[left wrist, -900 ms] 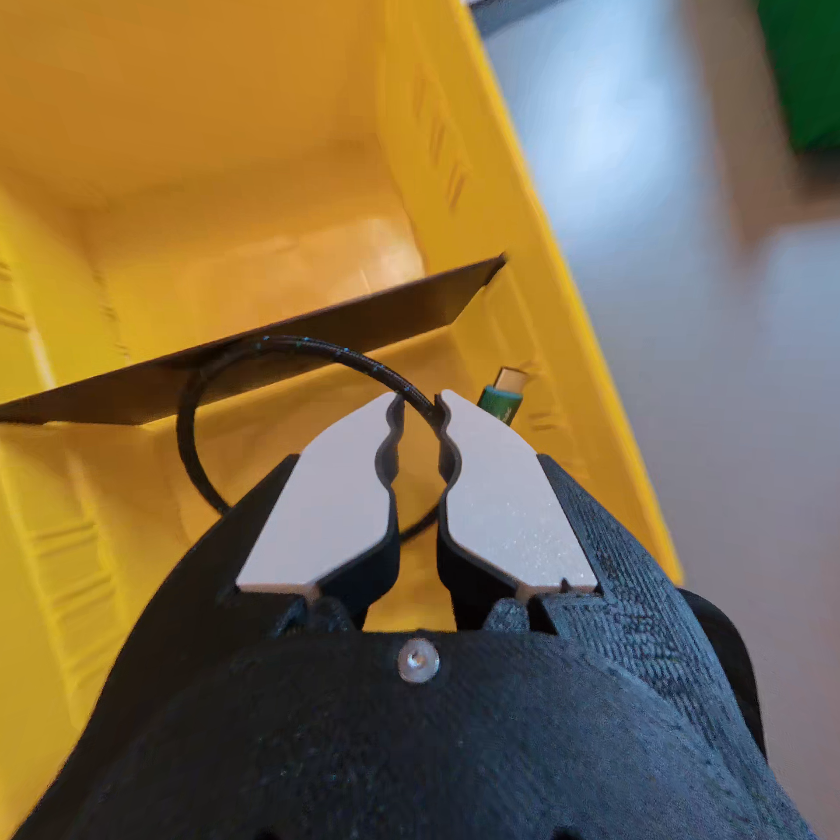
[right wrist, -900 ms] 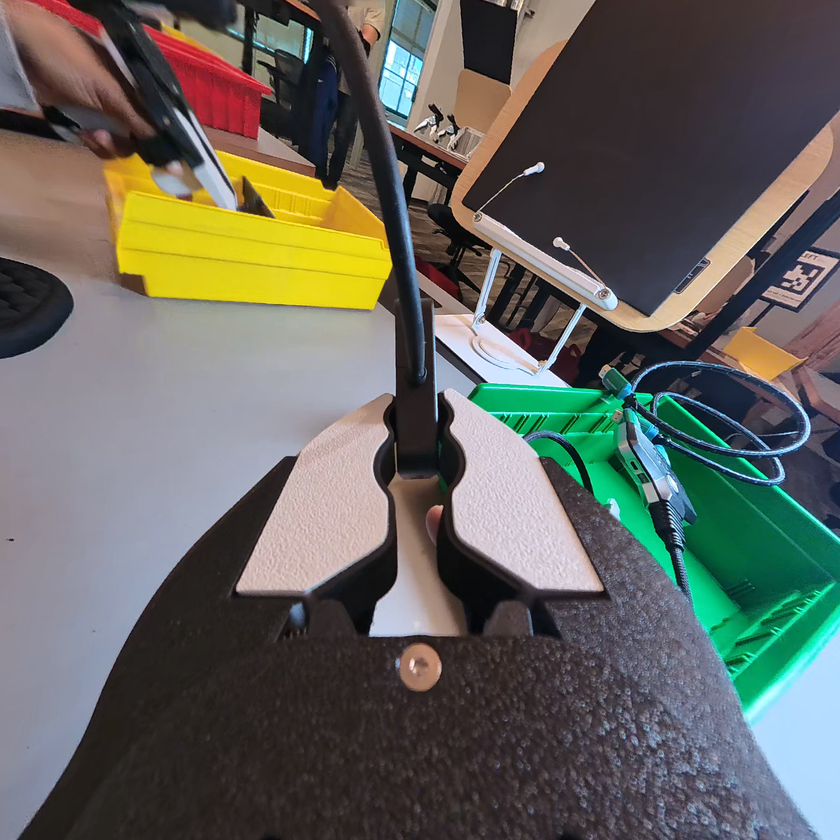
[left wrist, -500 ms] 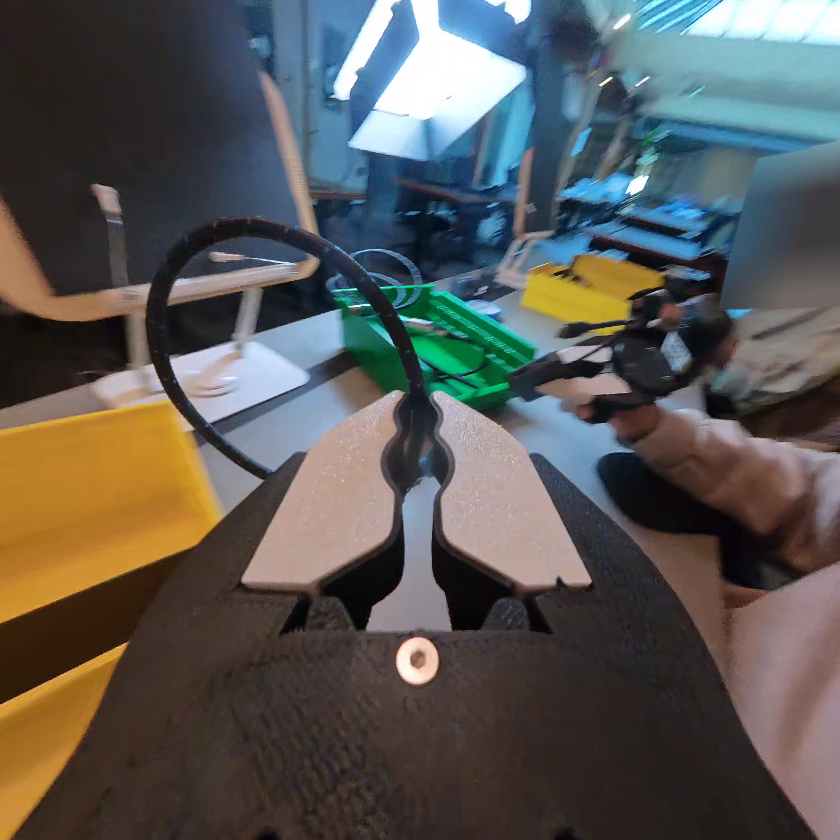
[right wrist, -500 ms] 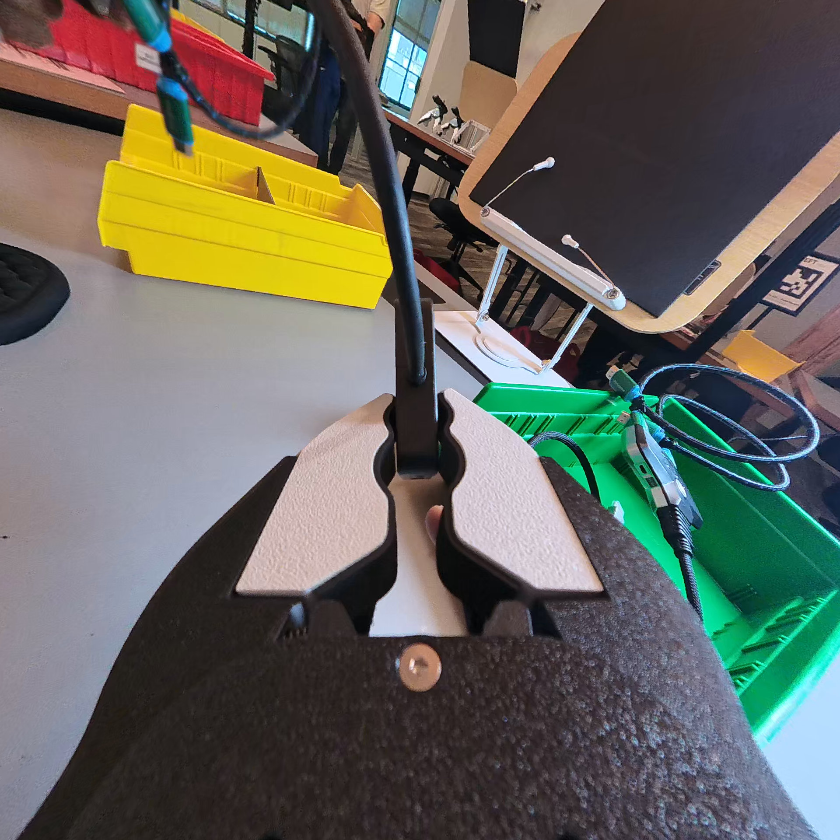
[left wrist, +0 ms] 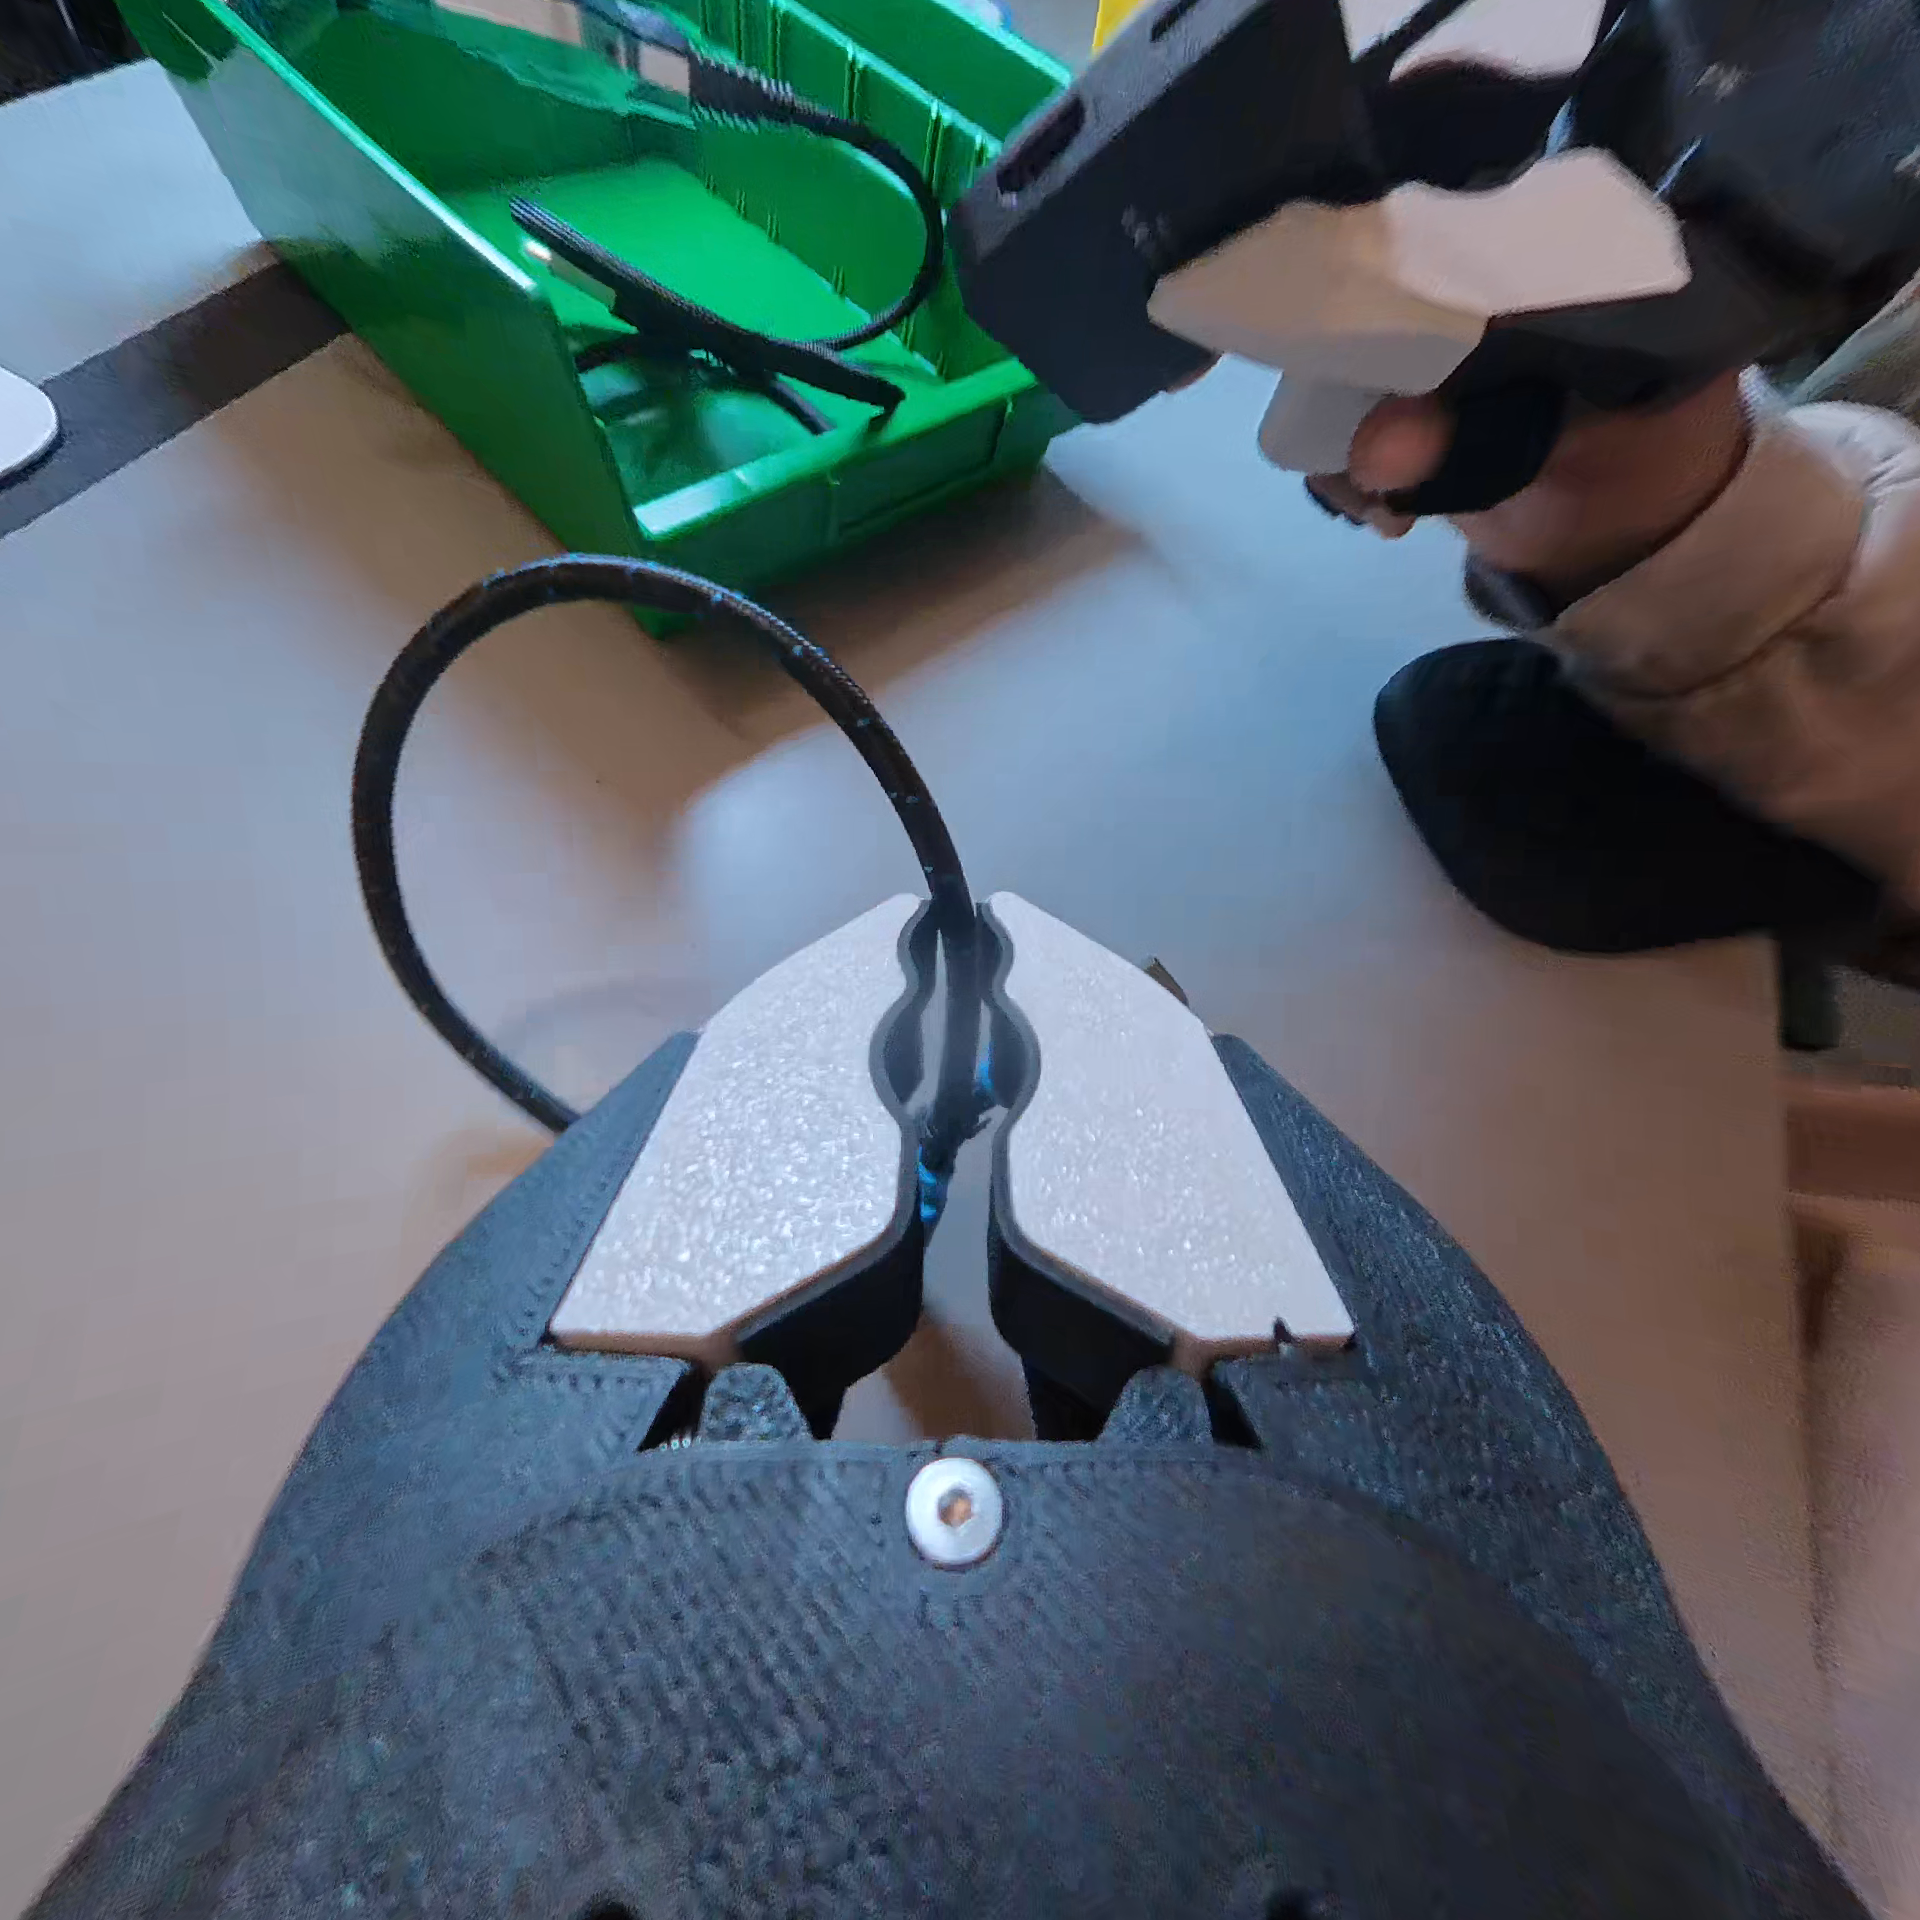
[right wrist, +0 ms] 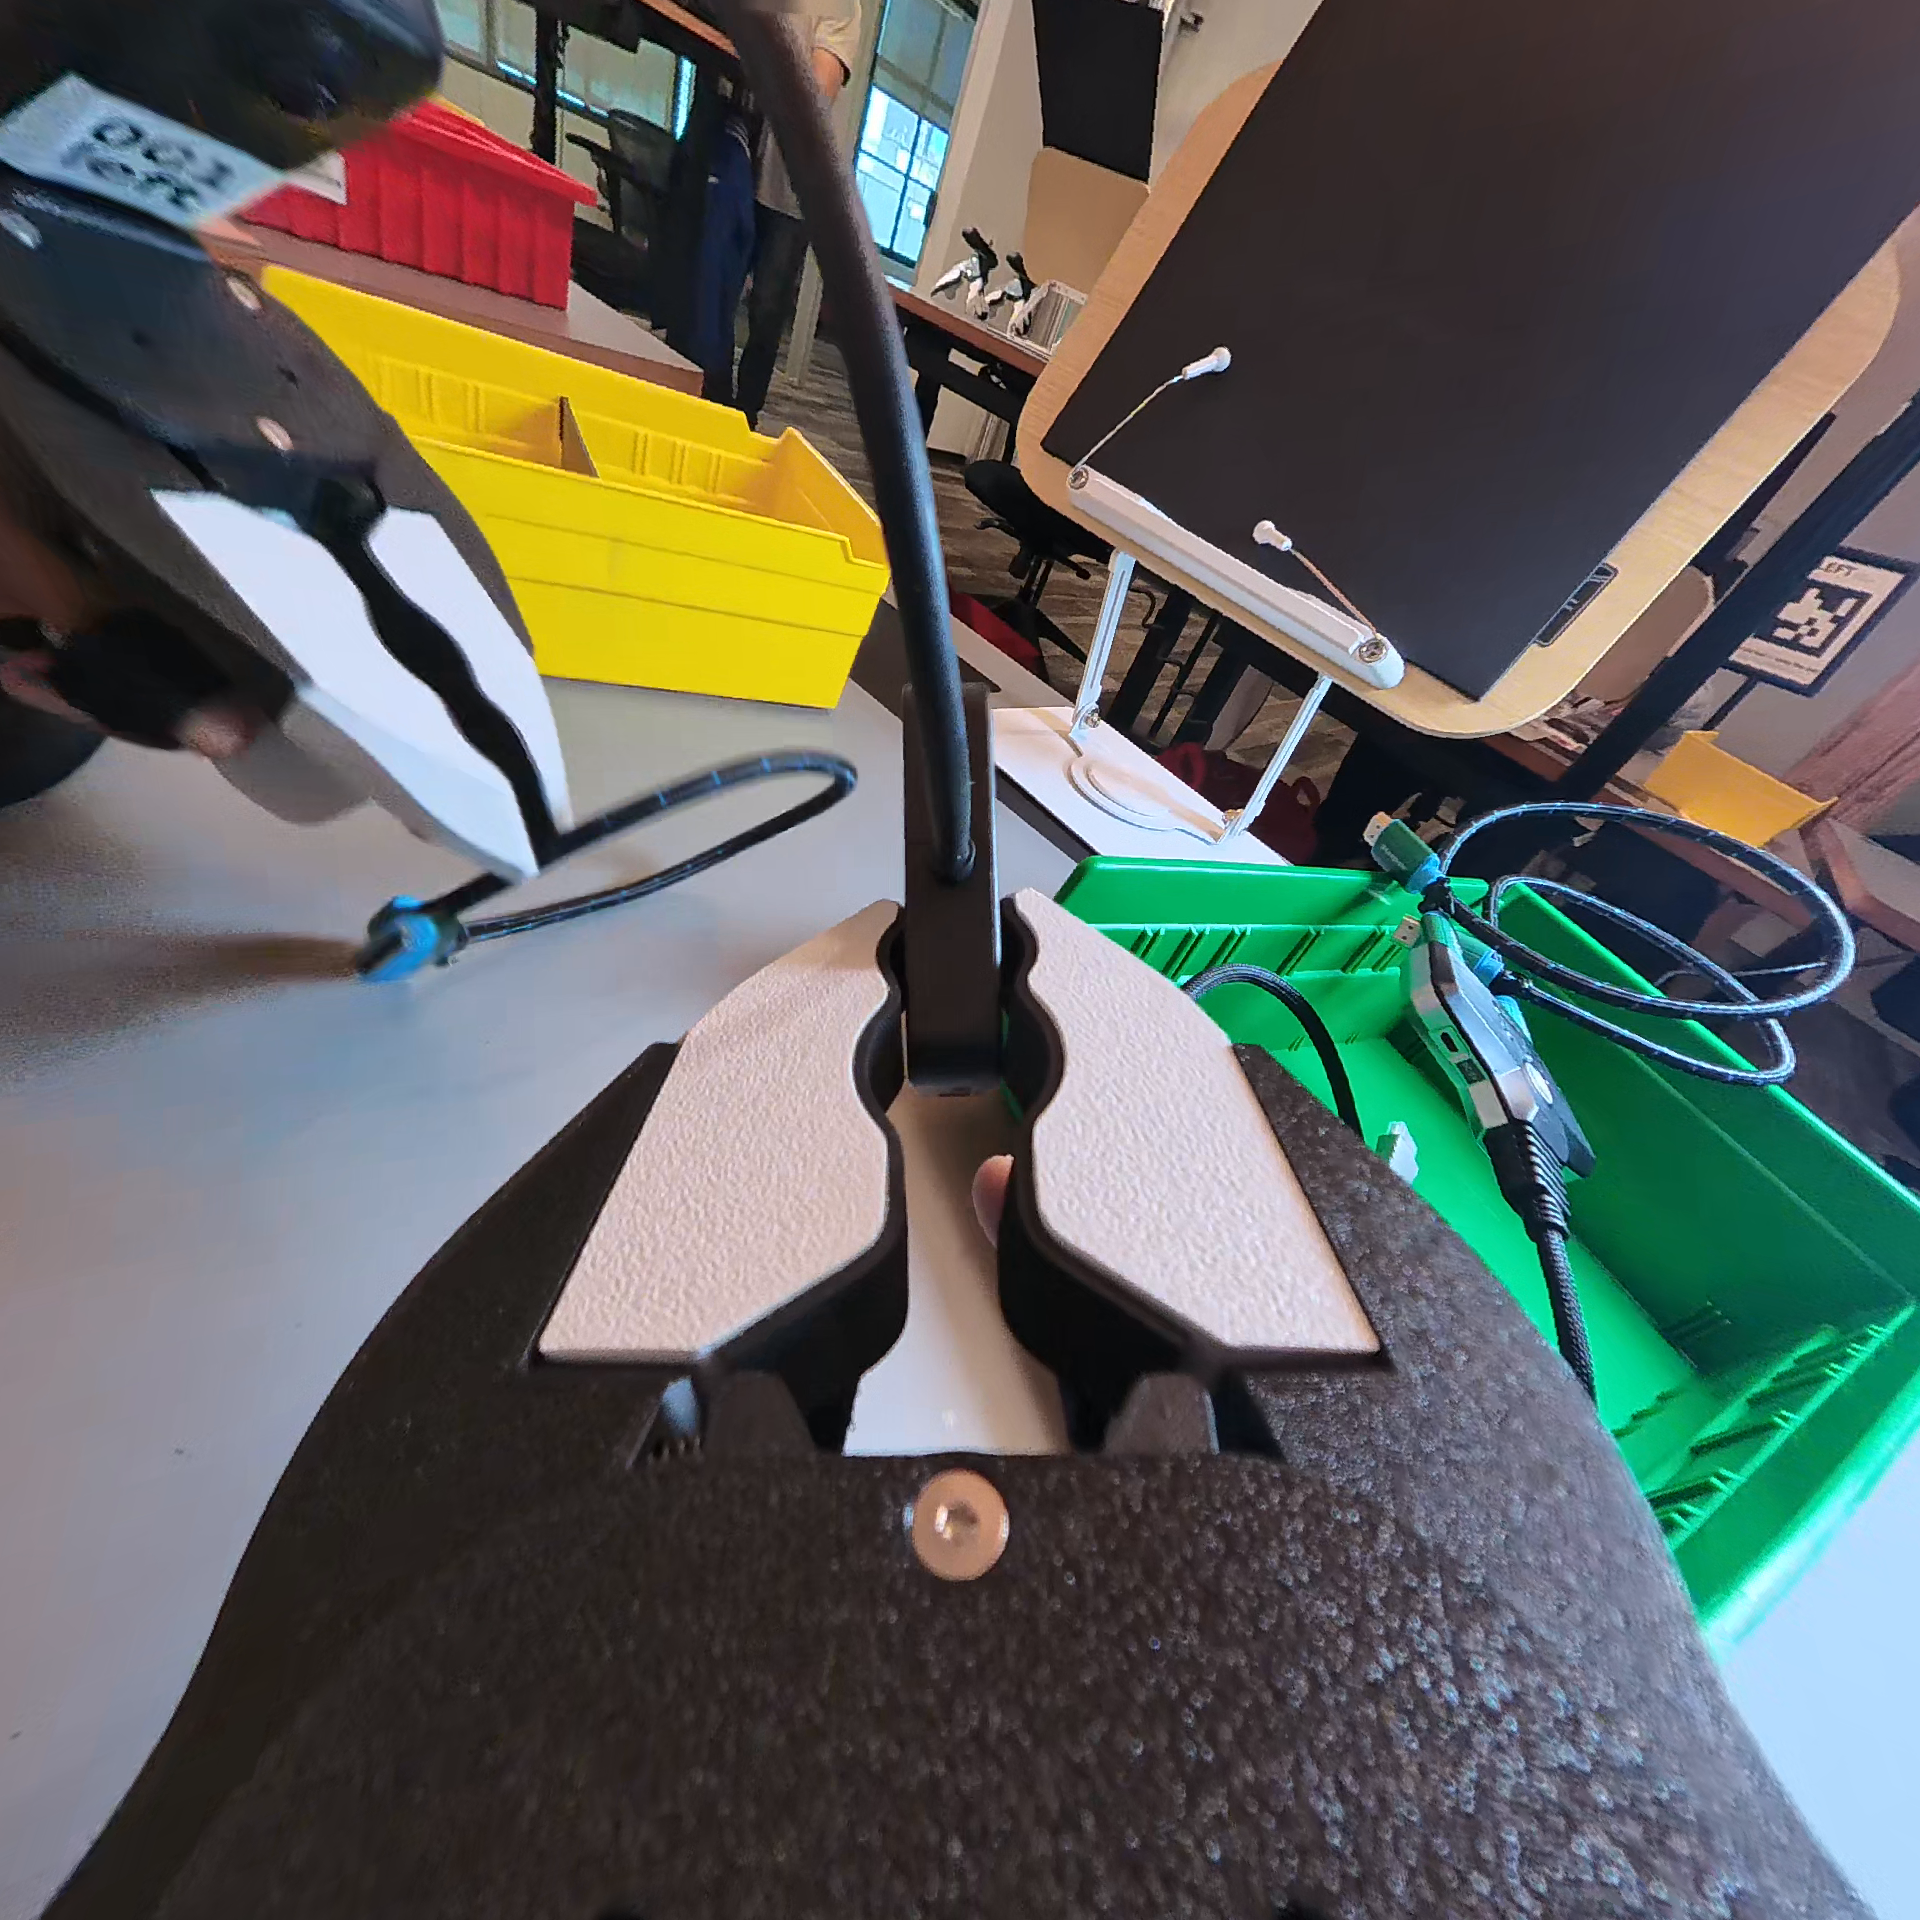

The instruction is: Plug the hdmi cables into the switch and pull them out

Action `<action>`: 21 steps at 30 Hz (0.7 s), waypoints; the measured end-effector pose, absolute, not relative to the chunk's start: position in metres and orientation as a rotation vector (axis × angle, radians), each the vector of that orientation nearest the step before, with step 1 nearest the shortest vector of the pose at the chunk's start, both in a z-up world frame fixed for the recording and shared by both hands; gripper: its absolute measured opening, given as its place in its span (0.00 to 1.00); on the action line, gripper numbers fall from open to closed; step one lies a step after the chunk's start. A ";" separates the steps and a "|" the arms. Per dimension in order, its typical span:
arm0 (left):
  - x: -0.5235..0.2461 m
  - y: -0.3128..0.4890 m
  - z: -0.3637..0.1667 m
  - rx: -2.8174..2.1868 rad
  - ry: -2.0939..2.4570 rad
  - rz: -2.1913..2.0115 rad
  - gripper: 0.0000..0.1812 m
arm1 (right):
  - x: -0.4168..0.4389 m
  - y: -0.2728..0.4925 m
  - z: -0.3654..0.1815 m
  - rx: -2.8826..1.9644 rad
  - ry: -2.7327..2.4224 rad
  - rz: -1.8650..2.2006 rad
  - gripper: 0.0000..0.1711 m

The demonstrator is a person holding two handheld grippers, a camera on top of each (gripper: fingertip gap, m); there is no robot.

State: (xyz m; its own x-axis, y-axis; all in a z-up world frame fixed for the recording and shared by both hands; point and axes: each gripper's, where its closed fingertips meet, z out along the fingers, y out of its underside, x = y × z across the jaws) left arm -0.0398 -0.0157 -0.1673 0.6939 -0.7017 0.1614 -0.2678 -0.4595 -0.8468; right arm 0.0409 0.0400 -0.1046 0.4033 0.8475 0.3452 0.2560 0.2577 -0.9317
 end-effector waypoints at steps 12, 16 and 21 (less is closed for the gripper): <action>-0.030 -0.001 -0.197 -1.974 0.954 -0.590 0.19 | 0.040 0.039 -0.107 -1.250 -1.152 0.541 0.08; -0.039 -0.014 -0.220 -1.984 1.171 -0.473 0.25 | 0.037 0.037 -0.111 -1.252 -1.168 0.544 0.08; -0.030 -0.014 -0.232 -1.965 1.388 -0.407 0.26 | 0.034 0.035 -0.114 -1.245 -1.181 0.547 0.08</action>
State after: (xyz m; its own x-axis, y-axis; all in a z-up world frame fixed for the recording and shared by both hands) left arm -0.0303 -0.0140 -0.2325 0.3800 -0.9158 -0.1300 -0.7005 -0.1932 -0.6870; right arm 0.0337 0.0353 -0.1140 0.3589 0.8524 0.3802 0.2608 0.2995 -0.9178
